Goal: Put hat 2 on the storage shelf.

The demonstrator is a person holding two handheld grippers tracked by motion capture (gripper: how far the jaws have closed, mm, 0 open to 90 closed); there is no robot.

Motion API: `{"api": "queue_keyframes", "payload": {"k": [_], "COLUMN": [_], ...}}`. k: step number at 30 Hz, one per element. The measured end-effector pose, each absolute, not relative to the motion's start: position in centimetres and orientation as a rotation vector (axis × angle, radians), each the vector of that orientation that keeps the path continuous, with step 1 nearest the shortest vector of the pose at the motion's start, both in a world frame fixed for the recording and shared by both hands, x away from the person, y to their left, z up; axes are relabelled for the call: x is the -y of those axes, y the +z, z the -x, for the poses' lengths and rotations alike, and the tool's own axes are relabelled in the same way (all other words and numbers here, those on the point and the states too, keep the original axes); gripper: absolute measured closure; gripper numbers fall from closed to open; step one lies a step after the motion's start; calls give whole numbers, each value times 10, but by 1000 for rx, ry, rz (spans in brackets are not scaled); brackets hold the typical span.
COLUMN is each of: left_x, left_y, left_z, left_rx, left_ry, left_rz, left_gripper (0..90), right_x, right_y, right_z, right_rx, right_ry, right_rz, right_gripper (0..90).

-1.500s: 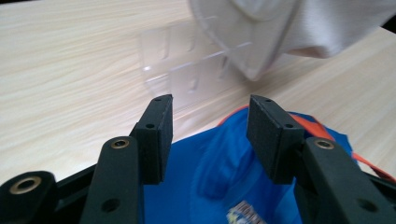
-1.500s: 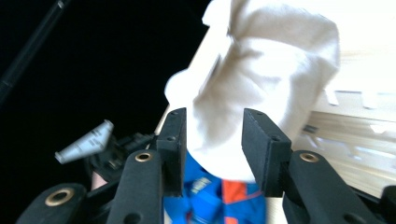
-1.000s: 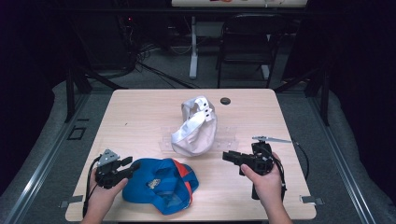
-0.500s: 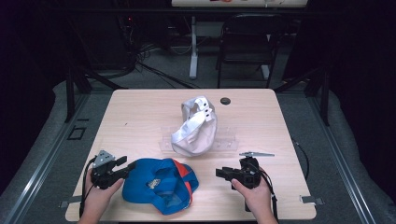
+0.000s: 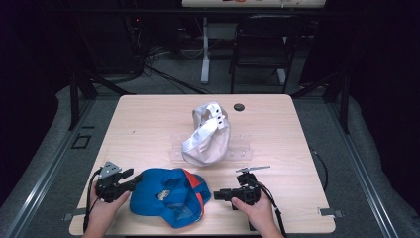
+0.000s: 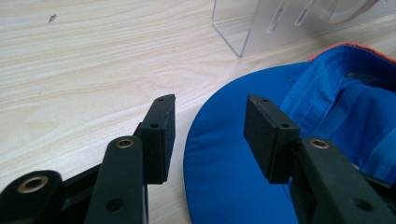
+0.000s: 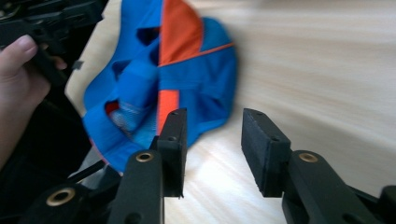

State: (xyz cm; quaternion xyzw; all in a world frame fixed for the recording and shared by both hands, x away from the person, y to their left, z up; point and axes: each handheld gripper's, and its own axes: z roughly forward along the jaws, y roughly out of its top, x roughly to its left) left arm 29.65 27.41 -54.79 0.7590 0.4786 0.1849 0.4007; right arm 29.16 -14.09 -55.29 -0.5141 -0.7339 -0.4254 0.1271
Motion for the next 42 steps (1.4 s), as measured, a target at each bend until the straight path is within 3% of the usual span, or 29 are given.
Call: {"api": "queue_keyframes", "payload": {"k": [23, 29, 42], "left_x": [-287, -286, -284], "left_y": [-550, -550, -550], "left_z": [-283, -284, -290], "left_rx": [-1258, -1256, -1244], "left_ry": [492, 498, 500], "left_rz": [-1897, -1892, -1888], "left_gripper": [537, 537, 537], "right_x": [94, 98, 116], "right_y": [-576, -573, -553], "right_z": [-294, -296, -294], "right_rx": [2146, 2072, 1960], "right_ry": [-1051, -1077, -1157], "right_rz": [1322, 1345, 1424], "right_gripper": [677, 772, 779]}}
